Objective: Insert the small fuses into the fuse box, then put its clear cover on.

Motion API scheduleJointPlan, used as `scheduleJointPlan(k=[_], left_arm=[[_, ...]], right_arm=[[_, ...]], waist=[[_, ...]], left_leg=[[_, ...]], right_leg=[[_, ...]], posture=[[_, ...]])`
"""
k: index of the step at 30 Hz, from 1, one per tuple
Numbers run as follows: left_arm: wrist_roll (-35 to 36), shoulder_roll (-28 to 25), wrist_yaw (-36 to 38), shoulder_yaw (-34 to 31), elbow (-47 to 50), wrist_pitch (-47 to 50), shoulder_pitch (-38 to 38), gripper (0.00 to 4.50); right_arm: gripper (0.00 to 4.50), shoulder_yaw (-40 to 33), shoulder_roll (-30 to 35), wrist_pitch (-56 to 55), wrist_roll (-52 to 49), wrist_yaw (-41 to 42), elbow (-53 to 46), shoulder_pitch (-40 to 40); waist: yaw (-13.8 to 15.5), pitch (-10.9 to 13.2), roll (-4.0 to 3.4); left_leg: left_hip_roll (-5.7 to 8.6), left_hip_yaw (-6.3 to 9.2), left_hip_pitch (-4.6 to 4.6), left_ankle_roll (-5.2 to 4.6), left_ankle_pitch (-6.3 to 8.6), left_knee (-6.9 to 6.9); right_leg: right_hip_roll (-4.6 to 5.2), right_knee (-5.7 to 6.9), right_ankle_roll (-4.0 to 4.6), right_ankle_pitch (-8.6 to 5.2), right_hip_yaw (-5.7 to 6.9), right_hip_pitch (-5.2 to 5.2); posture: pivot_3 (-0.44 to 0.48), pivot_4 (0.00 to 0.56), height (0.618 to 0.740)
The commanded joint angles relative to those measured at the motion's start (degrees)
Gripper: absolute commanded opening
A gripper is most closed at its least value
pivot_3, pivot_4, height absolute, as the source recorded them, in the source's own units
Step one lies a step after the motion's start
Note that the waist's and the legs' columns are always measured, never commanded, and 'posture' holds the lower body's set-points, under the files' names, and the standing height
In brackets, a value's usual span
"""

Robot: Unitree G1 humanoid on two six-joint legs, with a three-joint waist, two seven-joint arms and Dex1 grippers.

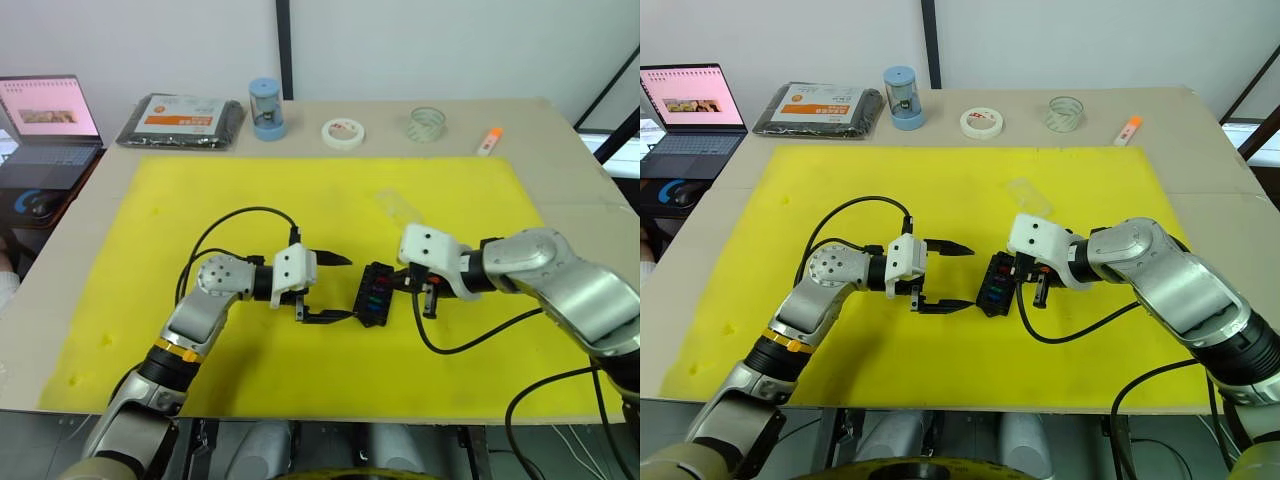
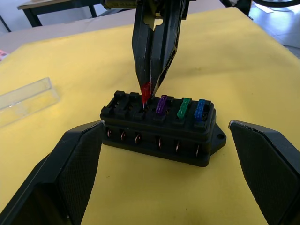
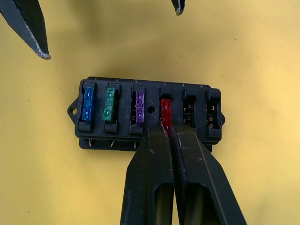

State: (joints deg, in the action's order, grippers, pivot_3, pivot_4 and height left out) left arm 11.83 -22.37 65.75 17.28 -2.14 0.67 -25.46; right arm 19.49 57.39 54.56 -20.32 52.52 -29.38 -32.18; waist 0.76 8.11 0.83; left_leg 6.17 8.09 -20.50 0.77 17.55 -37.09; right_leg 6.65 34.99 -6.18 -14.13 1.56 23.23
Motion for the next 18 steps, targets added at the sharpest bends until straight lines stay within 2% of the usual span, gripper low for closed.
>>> scheduleJointPlan(k=[1,18], left_arm=[[0.05,-0.02,-0.54,-0.28,1.49,-0.74,-0.28,4.44],[-0.16,-0.23,-1.11,-0.12,1.34,-0.92,-0.16,4.44]], right_arm=[[0.00,-0.36,-0.45,-0.34,0.79,0.57,-0.35,-0.63],[0.00,-1.93,-0.57,3.74,-0.42,3.05,-0.80,-3.32]], waist=[[-0.01,0.00,0.00],[0.00,0.00,0.00]], left_leg=[[0.00,0.00,0.00,0.00,0.00,0.00],[0.00,0.01,0.00,0.00,0.00,0.00]], right_leg=[[0.00,0.00,0.00,0.00,0.00,0.00],[0.00,0.00,0.00,0.00,0.00,0.00]], posture=[[0.000,0.150,0.740],[0.000,0.150,0.740]])
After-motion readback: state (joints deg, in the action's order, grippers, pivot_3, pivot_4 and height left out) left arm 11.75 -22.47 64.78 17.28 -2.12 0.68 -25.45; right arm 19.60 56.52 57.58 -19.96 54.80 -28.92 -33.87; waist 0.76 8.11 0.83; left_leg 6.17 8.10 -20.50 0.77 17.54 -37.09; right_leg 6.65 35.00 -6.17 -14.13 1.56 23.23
